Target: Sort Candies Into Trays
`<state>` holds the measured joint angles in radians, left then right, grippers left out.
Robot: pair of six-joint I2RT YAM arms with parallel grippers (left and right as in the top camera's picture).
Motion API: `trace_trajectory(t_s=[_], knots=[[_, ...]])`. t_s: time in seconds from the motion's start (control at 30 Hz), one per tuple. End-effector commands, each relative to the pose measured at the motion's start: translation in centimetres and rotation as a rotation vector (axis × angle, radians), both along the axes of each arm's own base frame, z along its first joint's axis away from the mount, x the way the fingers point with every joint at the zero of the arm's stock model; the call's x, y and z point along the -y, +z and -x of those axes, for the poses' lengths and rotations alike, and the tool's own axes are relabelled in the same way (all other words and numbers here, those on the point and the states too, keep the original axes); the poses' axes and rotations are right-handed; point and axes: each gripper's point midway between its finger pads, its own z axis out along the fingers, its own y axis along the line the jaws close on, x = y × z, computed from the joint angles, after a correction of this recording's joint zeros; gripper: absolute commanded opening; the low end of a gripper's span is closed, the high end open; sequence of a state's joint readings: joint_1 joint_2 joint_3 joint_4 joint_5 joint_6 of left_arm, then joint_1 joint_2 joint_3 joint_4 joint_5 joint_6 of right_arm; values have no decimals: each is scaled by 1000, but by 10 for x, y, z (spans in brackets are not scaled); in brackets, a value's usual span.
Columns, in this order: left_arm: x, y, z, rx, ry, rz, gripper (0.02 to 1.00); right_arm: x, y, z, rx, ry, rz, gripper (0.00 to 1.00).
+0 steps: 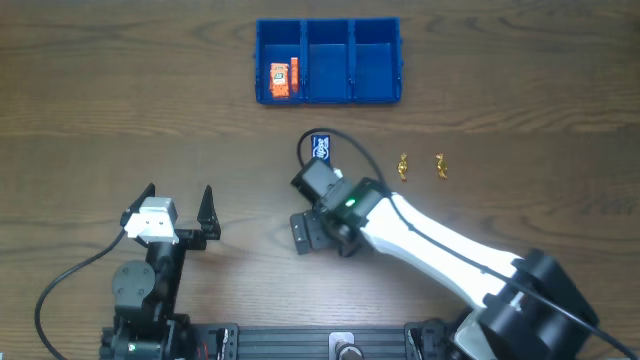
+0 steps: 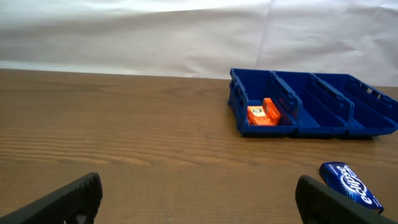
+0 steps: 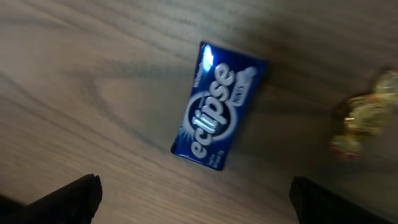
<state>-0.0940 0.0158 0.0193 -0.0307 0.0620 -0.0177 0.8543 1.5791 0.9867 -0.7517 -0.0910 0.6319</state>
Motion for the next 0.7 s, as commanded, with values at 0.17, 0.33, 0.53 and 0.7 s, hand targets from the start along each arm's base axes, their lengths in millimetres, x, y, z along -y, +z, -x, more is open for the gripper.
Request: trace_trajectory(t_s=[0.17,0.33,0.53,0.7], knots=[[0,-17,1,-52,-7,-18,998,4,-33,-13,25,-129,137,998],[0,-17,1,-52,-7,-19,998,0,-44,-19,36,-145,144,998],[0,-17,1,-52,-7,-19,998,-6,-48,-26,48,-150,138,855],[0,-17,1,-52,-7,-19,996,-8,-48,-28,54,-151,133,680]])
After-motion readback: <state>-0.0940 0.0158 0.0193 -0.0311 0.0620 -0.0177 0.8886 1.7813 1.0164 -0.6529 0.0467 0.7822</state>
